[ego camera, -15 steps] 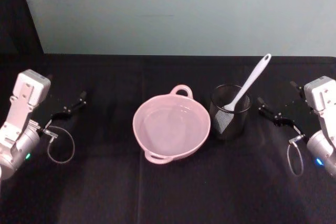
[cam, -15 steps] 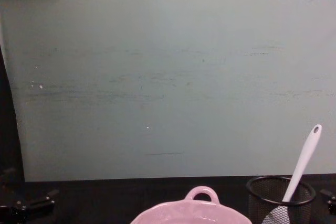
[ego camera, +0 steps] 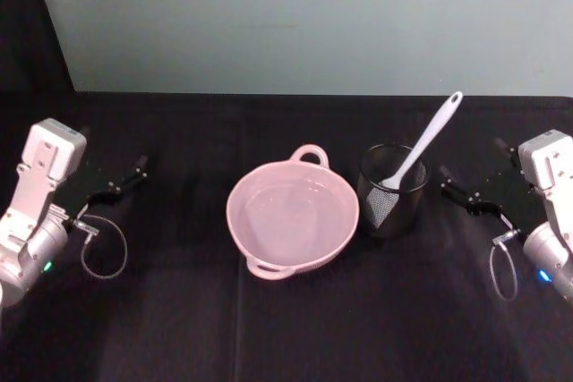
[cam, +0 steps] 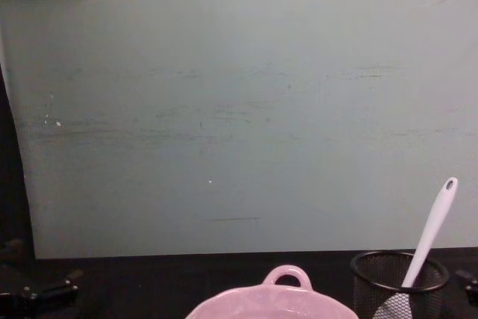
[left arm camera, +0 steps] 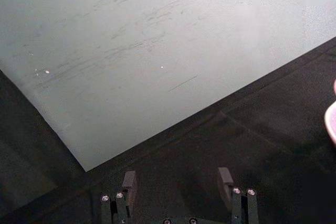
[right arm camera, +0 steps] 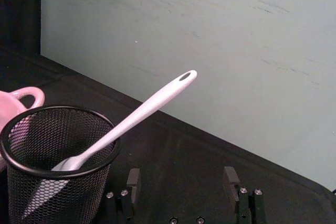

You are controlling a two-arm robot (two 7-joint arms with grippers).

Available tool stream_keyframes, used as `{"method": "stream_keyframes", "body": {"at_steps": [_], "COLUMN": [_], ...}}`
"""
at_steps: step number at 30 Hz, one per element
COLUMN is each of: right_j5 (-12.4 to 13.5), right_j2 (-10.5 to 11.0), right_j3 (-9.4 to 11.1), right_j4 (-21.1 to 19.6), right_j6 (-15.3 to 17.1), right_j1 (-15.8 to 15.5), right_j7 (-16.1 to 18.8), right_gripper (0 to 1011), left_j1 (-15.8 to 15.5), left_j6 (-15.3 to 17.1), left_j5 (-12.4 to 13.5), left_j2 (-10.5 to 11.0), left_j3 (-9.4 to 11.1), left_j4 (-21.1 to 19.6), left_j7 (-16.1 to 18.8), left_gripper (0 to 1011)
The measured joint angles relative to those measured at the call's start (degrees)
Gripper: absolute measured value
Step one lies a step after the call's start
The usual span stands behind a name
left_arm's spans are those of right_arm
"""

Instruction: Use the one hand to pick up the spoon and stir the clear water in the bowl.

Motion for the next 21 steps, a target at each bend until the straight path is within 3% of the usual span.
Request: {"method": "stream_keyframes", "body": {"at_steps": [17,21], "right_j5": [0.0,-1.2], "right_j2": [0.0,0.5], "right_j3": [0.0,0.8], "right_j4": [0.0,-1.8], "right_j6": [0.0,0.3], "right_j1": [0.0,-1.6], "right_j7": [0.0,-1.2], "right_gripper": [1003,1002], "left_j1": [0.0,0.0], "left_j6": [0.0,0.0], "left_j5": [0.0,0.0], "left_j2": [0.0,0.0], "left_j3": [0.0,0.0], "left_j4": [0.0,0.0], "left_j7": [0.0,0.0], "left_gripper": [1011,1011]}}
